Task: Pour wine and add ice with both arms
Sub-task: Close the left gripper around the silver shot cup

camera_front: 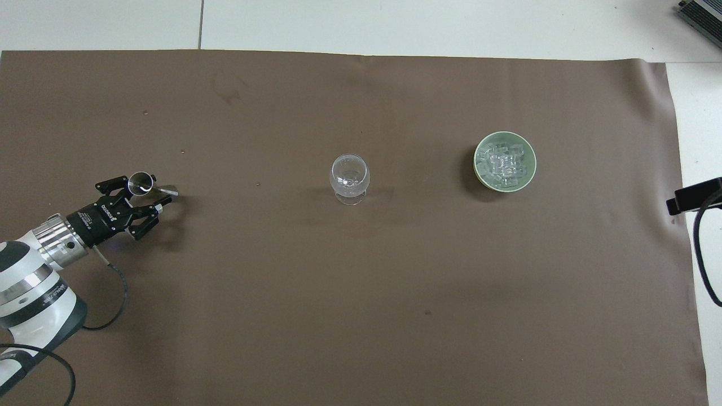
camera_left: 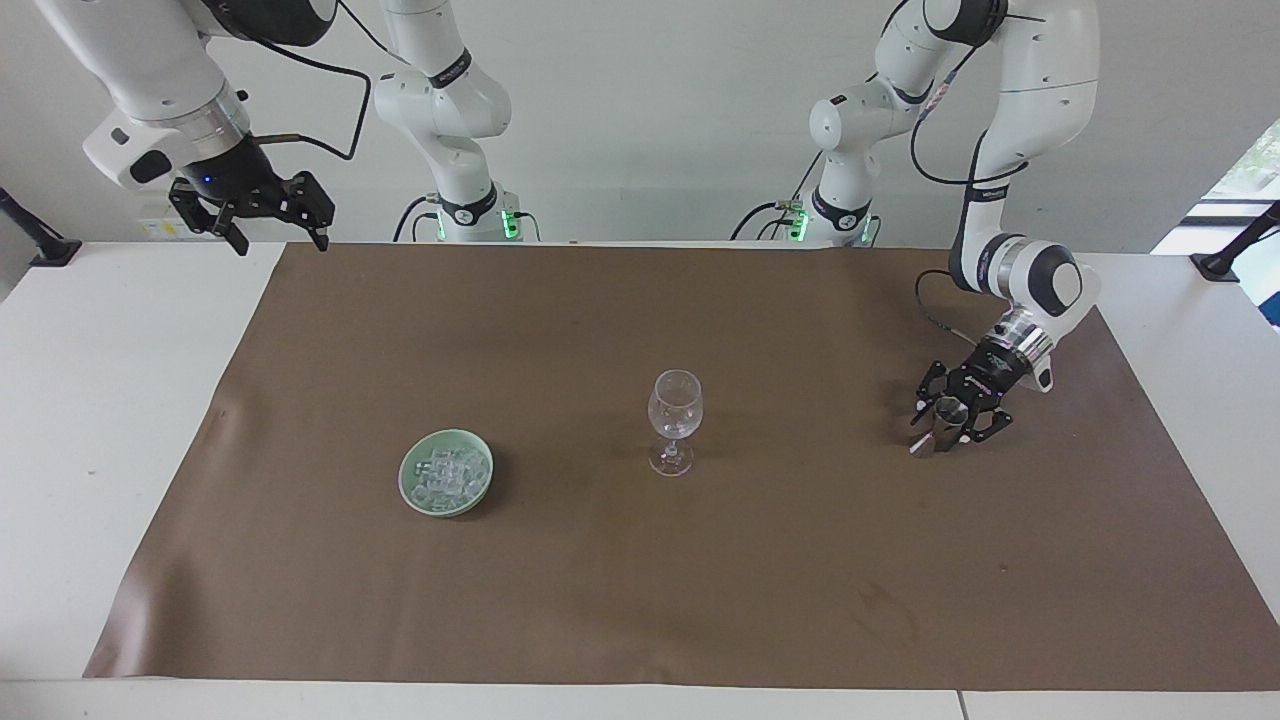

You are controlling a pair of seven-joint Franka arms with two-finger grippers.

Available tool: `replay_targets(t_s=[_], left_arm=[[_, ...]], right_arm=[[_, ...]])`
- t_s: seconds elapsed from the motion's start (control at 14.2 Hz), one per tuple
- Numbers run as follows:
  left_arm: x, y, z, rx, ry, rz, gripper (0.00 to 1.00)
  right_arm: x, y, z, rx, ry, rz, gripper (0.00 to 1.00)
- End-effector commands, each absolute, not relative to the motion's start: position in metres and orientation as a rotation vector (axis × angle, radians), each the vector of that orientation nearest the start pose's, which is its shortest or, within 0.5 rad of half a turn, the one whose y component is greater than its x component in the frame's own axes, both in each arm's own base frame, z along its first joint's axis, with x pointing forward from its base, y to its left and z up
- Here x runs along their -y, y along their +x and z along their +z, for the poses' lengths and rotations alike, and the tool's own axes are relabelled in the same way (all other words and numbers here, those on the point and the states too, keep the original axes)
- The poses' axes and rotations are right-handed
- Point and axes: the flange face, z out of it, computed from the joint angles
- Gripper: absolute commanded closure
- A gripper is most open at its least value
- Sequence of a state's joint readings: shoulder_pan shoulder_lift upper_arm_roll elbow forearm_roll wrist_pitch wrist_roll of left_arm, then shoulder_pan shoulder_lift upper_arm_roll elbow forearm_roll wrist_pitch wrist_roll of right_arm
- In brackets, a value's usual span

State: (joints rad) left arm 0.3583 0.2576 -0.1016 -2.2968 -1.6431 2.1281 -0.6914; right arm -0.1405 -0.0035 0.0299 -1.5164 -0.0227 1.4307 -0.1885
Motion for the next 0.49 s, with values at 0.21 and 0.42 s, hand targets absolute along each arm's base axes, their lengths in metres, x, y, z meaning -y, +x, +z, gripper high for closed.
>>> replay_targets(t_s=[0.21, 0.42], left_arm=[[-0.0896, 0.5091, 0.2371, -1.837, 0.837, -0.614, 0.49], [-0.0897, 0.5091, 0.2371, -1.838, 0.836, -0.615, 0.54]], right_arm=[[0.0607, 0.5313, 0.6404, 0.124, -3.134, 0.126, 0.0], [0.0606, 0.5311, 0.6402, 0.124, -3.134, 0.128, 0.0]])
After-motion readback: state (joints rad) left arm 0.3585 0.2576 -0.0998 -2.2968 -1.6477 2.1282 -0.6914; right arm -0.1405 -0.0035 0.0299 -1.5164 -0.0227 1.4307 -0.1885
